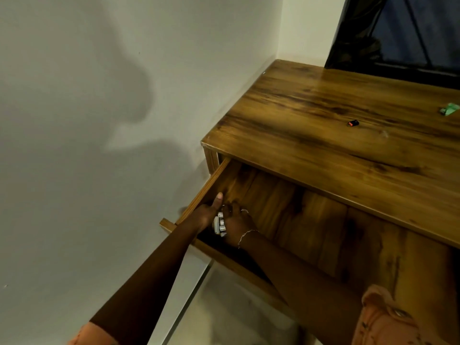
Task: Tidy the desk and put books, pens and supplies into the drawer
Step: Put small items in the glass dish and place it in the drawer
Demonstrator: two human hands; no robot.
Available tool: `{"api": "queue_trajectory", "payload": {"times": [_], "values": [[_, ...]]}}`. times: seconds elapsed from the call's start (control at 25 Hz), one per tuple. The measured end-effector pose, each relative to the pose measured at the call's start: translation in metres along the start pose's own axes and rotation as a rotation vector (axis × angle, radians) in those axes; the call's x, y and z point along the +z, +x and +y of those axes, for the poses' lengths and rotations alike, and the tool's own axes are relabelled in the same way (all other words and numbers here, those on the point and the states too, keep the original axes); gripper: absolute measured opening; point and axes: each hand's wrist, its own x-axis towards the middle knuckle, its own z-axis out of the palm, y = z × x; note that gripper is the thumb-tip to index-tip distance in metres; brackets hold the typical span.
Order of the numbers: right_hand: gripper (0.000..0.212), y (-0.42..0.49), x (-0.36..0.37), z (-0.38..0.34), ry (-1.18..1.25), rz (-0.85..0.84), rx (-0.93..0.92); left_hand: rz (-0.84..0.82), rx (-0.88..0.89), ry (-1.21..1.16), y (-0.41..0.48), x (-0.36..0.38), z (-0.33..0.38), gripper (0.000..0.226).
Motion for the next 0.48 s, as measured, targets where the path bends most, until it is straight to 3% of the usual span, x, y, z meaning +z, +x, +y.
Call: {"api": "queue_trajectory", "payload": {"times": [0.04, 0.12, 0.2, 0.28, 0.36, 0.48], "values": [[0.058, -0.006, -0.005, 0.000, -0.013, 0.010, -0.048, -0.017, 0.011, 0.036, 0.001, 0.000, -0.001, 0.061], [0.060, -0.015, -0.014, 0.008, -0.018, 0.017, -0.127, -0.027, 0.041, 0.172, 0.002, 0.003, -0.003, 0.059], [0.072, -0.028, -0.030, 0.016, 0.042, -0.010, -0.125, 0.049, 0.093, 0.374, -0.002, 0.012, -0.003, 0.060], [0.069, -0.043, -0.039, 0.030, 0.095, 0.002, -0.129, 0.138, 0.231, 0.495, -0.012, 0.030, 0.001, 0.056], [0.060, -0.063, -0.047, 0.042, 0.180, 0.012, -0.136, 0.089, 0.411, 0.463, -0.024, 0.052, 0.004, 0.052], [0.071, -0.099, -0.047, 0.072, 0.265, 0.054, -0.104, -0.050, 0.554, 0.416, -0.046, 0.083, 0.004, 0.076]]}}
